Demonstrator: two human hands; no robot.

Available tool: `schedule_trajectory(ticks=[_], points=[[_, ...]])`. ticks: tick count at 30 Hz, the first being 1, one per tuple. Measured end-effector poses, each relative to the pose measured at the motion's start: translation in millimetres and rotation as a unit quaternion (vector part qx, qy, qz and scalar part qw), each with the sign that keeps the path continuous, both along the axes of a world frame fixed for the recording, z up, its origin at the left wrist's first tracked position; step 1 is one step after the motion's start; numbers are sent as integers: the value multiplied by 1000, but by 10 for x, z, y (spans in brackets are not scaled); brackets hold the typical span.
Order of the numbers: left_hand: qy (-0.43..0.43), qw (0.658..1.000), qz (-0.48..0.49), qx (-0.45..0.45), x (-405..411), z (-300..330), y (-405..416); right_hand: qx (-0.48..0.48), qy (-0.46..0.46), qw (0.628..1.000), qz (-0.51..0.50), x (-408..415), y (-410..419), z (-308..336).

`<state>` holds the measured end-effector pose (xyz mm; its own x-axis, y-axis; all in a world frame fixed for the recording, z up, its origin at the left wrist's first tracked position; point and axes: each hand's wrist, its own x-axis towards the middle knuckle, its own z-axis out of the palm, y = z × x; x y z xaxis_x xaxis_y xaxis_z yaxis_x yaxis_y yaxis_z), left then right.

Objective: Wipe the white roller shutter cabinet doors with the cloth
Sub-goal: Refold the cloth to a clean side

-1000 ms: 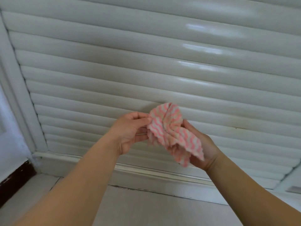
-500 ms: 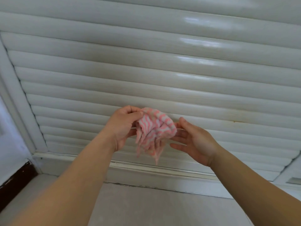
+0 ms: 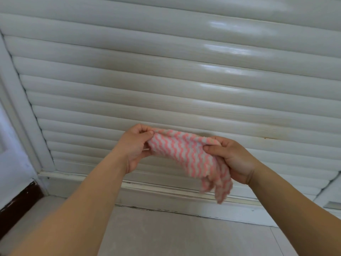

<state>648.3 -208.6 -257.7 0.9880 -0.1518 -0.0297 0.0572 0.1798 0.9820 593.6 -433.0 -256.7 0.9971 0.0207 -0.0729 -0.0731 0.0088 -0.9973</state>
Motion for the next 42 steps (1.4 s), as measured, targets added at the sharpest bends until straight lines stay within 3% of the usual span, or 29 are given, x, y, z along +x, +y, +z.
schedule_trajectory(ticks=[9, 12, 15, 18, 21, 24, 29, 33, 35, 37, 38, 40, 42], points=[[-11, 997, 51, 48, -19, -36, -157, 73, 18, 994, 79, -102, 24, 66], [-68, 989, 90, 95, -35, -24, -234, 121, 13, 991, 61, -104, 58, 82], [-165, 955, 125, 214, -36, -12, -259, 155, 28, 987, 41, -98, 63, 93], [-180, 957, 46, 225, -113, 54, -304, 176, 51, 982, 34, -96, 69, 86], [-103, 975, -108, 162, -223, 79, -382, 175, 57, 981, 53, -92, 75, 65], [-55, 970, -181, 152, -264, 35, -419, 149, 45, 985, 71, -90, 74, 57], [-35, 978, -156, 131, -247, 10, -425, 91, 19, 984, 154, -120, -25, 83], [-11, 987, -133, 88, -256, 20, -426, 50, 23, 997, 56, -66, -51, 50], [6, 990, -122, 64, -261, 26, -432, -125, -10, 991, -54, -31, -20, -12], [24, 992, -109, 54, -254, 30, -439, -319, -68, 929, -176, -14, 12, -99], [31, 993, -102, 47, -251, 31, -441, -362, -107, 901, -213, -21, 38, -120], [43, 994, -92, 27, -241, 42, -446, -327, -144, 910, -212, -54, 95, -112], [56, 994, -93, 6, -249, 60, -444, -214, -97, 962, -141, -95, 178, -72]])
